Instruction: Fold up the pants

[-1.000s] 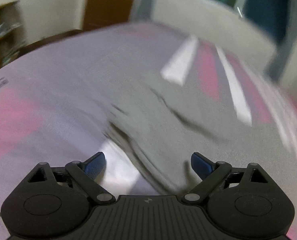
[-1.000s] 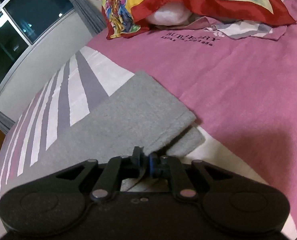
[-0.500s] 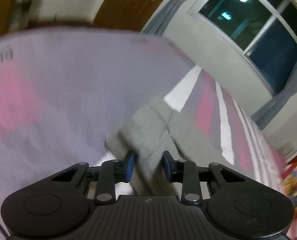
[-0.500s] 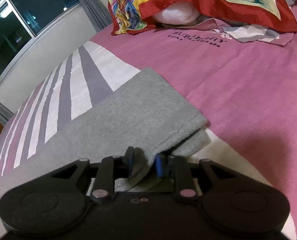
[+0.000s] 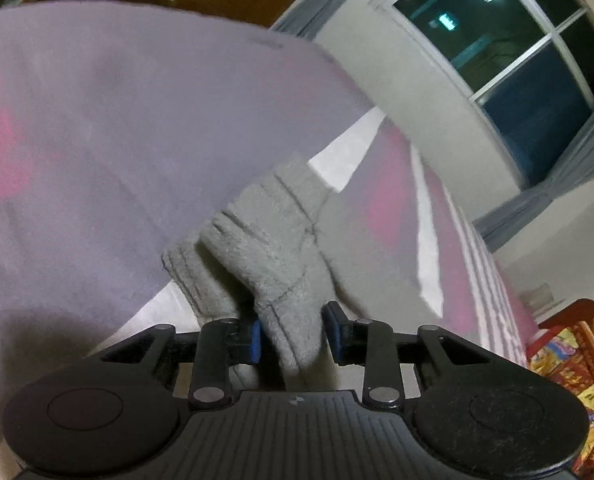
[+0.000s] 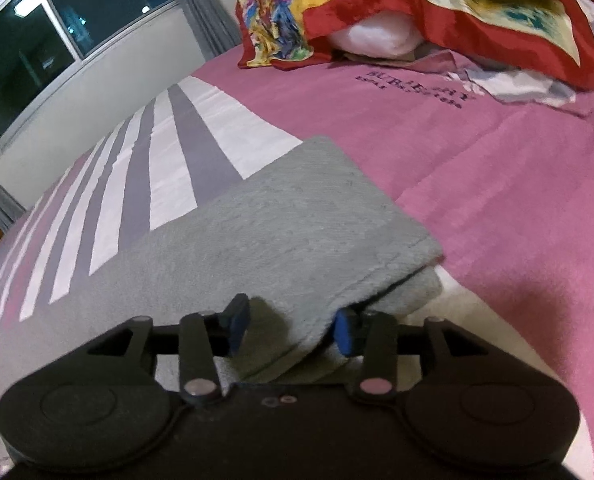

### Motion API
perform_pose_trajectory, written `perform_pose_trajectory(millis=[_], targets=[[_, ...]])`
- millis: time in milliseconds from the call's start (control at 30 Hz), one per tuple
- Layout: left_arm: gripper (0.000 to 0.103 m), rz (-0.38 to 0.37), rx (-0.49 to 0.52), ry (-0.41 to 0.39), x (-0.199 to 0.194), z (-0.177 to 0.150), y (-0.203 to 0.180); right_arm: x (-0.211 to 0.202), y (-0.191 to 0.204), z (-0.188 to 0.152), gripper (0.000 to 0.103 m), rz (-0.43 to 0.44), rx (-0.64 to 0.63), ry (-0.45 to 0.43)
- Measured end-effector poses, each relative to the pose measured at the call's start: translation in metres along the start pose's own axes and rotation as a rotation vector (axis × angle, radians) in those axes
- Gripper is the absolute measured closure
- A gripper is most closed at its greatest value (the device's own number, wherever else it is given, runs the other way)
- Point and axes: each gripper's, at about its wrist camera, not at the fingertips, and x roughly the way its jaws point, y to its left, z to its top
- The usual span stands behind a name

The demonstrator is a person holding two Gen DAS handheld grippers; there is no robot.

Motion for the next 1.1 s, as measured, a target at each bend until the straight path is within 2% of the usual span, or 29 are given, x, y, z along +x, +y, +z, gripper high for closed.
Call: perform_pose_trajectory(millis=[33, 67, 100, 133, 233, 300, 367, 500, 567, 633, 667, 733, 833, 967, 1100], targets=[[0.078, -0.012, 0.002, 0.003, 0.003, 0.005, -0.002, 0.000, -0.001, 0.001, 0.060, -0.001, 0.007, -0.001], [0.088, -0.024, 0.000, -0.007, 0.006, 0.011, -0.005, 0.001, -0.002, 0.002, 0.061, 0.001, 0.021, -0.001], [0.088, -0.067, -0.020, -0.016, 0.006, 0.019, -0.006, 0.001, -0.004, 0.004, 0.074, -0.001, 0.038, 0.004], [0.088, -0.089, -0.021, -0.027, 0.005, 0.029, -0.009, 0.000, -0.007, 0.008, 0.099, -0.005, 0.061, 0.008], [0.088, -0.072, 0.103, -0.044, -0.005, 0.044, -0.023, -0.013, -0.023, 0.014, 0.099, 0.067, 0.156, -0.034], [0.088, 0.011, 0.191, 0.023, 0.005, 0.042, -0.022, -0.019, -0.024, 0.011, 0.099, 0.097, 0.140, -0.062], [0.088, 0.064, 0.235, 0.081, 0.017, 0.032, -0.018, -0.002, -0.026, 0.003, 0.099, 0.053, 0.112, -0.005], [0.087, 0.053, 0.197, 0.047, 0.013, 0.027, -0.016, 0.004, -0.028, 0.002, 0.099, 0.056, 0.157, -0.008], [0.087, 0.010, 0.174, -0.002, -0.001, 0.024, -0.012, 0.002, -0.024, 0.007, 0.099, 0.052, 0.134, -0.005], [0.087, -0.039, 0.122, -0.065, -0.016, 0.018, -0.003, -0.010, -0.023, 0.015, 0.099, 0.099, 0.148, -0.047], [0.087, -0.031, 0.122, -0.067, -0.017, 0.016, -0.001, -0.017, -0.023, 0.018, 0.099, 0.126, 0.154, -0.080], [0.087, 0.037, 0.179, -0.010, -0.004, 0.007, -0.001, -0.027, -0.022, 0.020, 0.099, 0.158, 0.131, -0.132], [0.087, 0.028, 0.162, -0.008, -0.007, 0.003, 0.001, 0.002, -0.032, 0.013, 0.099, 0.062, 0.139, -0.006], [0.087, 0.044, 0.204, 0.010, -0.009, 0.006, -0.007, 0.001, -0.029, 0.014, 0.099, 0.087, 0.146, -0.031], [0.087, 0.045, 0.199, 0.006, -0.012, 0.007, -0.009, -0.019, -0.021, 0.032, 0.099, 0.162, 0.138, -0.103]])
